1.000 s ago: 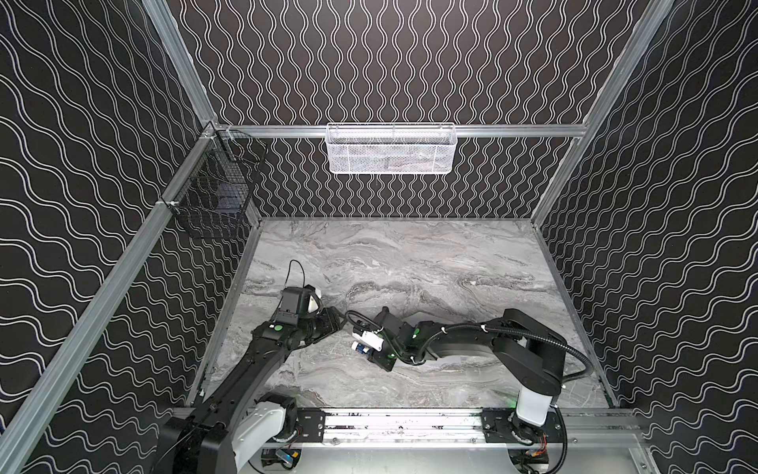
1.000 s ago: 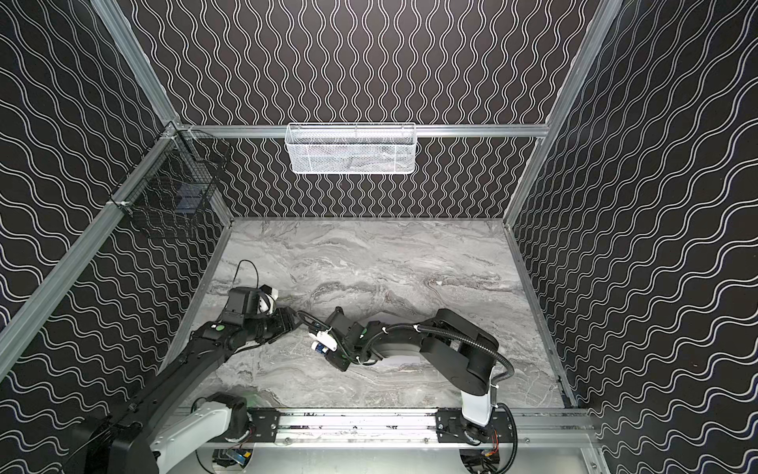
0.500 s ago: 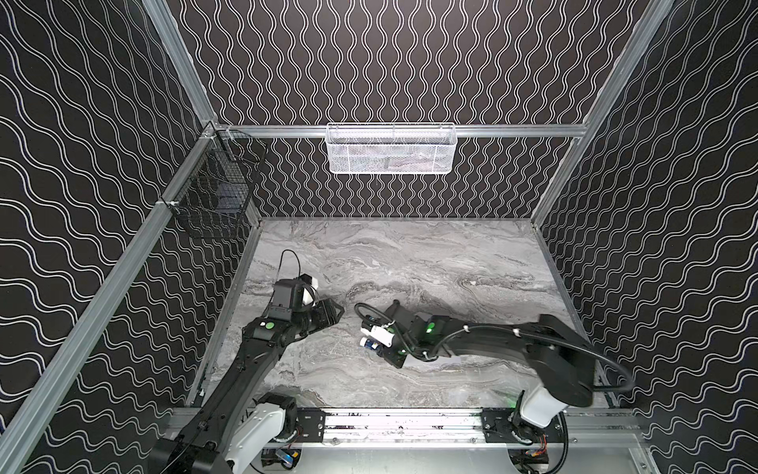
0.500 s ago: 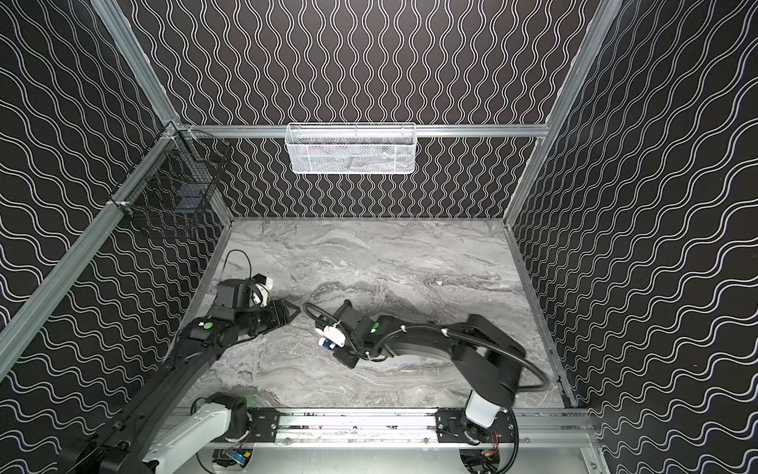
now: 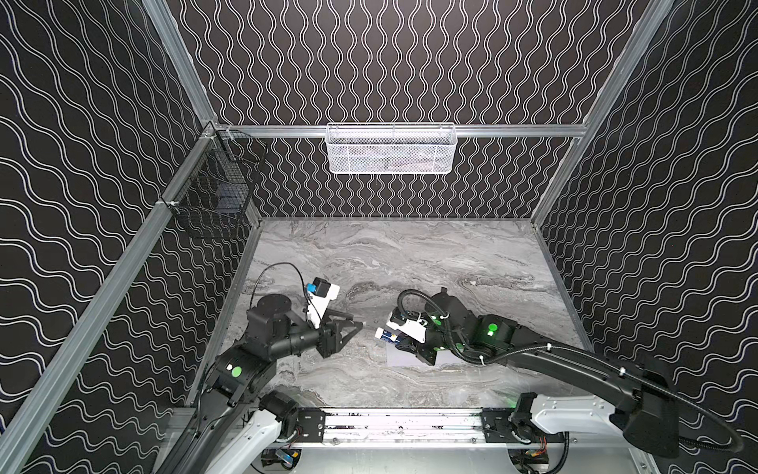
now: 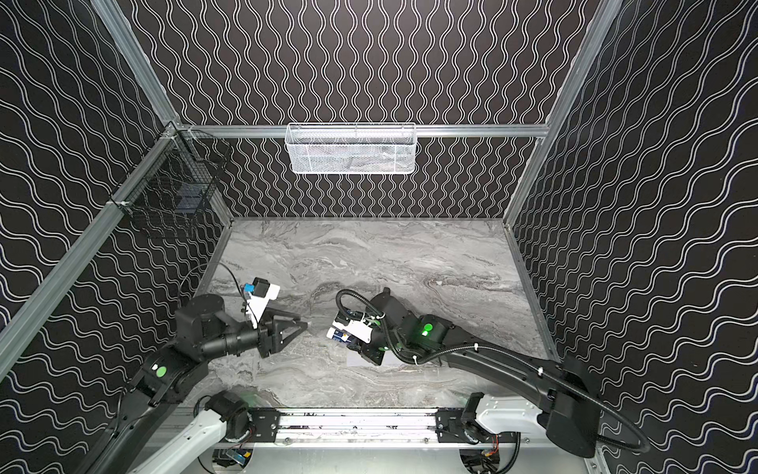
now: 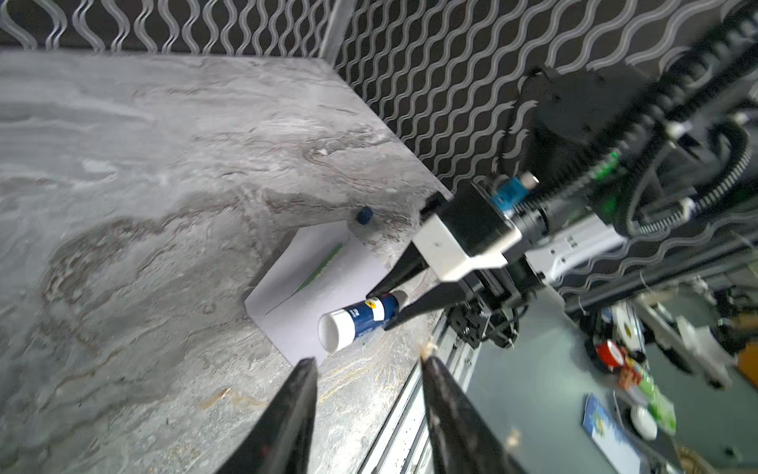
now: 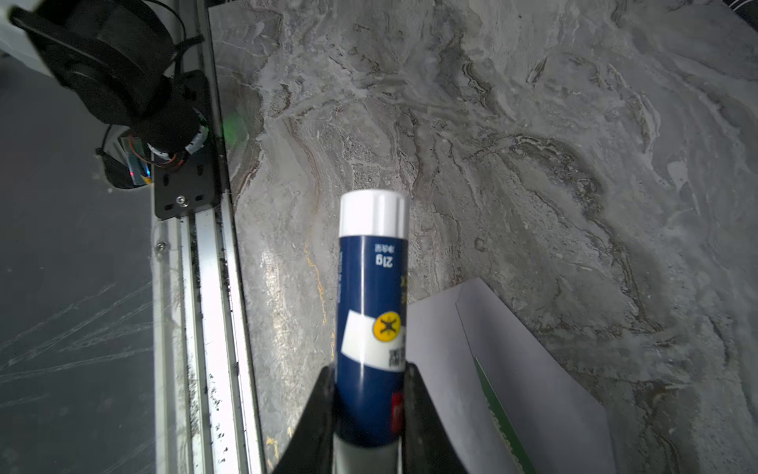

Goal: Place the letter into the envelope and seal it

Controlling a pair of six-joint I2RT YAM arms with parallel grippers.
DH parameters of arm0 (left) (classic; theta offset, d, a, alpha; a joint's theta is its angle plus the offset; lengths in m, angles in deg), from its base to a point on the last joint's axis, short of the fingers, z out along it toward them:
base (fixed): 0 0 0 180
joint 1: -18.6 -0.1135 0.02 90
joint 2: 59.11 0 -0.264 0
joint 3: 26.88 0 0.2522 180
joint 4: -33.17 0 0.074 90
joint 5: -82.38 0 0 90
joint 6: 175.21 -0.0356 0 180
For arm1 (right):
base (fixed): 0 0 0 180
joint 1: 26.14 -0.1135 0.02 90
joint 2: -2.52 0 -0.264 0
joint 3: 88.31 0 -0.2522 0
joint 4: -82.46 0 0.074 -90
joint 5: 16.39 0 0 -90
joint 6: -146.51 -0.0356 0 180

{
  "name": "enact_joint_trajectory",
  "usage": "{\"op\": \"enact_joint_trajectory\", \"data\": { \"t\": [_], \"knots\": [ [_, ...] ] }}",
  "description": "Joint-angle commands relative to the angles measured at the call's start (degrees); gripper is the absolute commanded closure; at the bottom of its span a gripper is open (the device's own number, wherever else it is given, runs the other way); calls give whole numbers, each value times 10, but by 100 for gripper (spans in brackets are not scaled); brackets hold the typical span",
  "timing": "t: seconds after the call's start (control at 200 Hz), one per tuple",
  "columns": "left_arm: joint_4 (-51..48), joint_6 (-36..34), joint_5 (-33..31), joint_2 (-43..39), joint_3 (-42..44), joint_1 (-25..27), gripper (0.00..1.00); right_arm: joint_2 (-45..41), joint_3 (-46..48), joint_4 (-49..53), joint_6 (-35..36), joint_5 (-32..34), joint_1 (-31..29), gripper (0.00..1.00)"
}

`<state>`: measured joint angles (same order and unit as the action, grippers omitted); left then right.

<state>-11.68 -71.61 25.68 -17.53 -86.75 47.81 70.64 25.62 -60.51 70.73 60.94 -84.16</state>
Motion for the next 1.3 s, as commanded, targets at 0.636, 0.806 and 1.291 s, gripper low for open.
{"op": "enact_joint_trajectory", "data": {
  "t": [0.636,0.806,1.291],
  "knots": [
    [-62,-525,-132,186,-124,268,47,-58,-23,42,25,-54,-1,100],
    [-29,-524,-206,206,-118,292,44,-64,-23,44,21,-69,-1,100],
    [-41,-528,-267,260,-124,320,51,-66,-38,46,19,-71,0,100]
  ]
}}
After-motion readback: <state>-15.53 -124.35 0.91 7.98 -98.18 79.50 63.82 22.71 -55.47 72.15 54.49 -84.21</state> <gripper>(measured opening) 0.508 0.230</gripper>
